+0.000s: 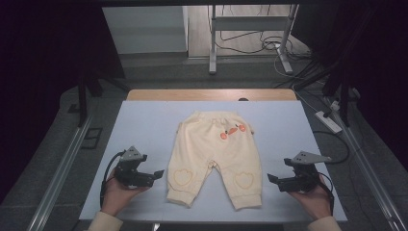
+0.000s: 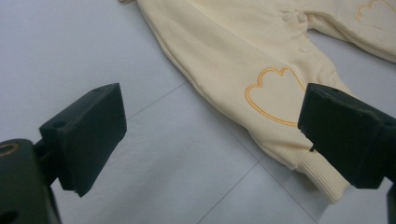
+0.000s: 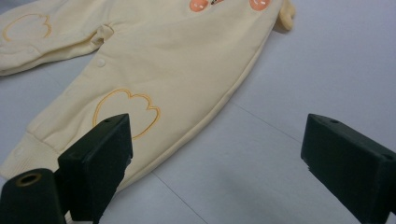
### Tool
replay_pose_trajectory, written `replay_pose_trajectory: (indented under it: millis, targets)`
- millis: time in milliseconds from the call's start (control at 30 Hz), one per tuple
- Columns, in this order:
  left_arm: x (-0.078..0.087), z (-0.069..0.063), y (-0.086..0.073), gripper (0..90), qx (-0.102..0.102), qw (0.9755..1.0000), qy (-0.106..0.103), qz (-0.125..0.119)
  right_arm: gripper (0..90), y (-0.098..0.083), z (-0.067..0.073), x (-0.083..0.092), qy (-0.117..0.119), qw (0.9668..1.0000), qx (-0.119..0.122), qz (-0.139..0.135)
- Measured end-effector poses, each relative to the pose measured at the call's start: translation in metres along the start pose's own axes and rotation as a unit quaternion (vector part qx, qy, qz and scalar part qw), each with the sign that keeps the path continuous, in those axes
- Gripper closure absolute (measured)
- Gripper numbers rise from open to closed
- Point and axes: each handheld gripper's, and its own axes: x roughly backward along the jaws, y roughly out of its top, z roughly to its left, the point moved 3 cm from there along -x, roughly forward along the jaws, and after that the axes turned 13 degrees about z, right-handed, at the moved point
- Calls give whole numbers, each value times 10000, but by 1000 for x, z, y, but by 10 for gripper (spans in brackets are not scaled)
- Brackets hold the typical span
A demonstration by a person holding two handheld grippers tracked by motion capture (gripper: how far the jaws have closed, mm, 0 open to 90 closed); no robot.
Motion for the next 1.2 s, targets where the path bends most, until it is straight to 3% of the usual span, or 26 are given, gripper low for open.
replay_pose_trajectory:
  millis: [1200]
  targets:
    - [-3, 2, -1, 84, -14, 10000, -3, 88, 96, 5, 6, -7, -7, 9999, 119, 72]
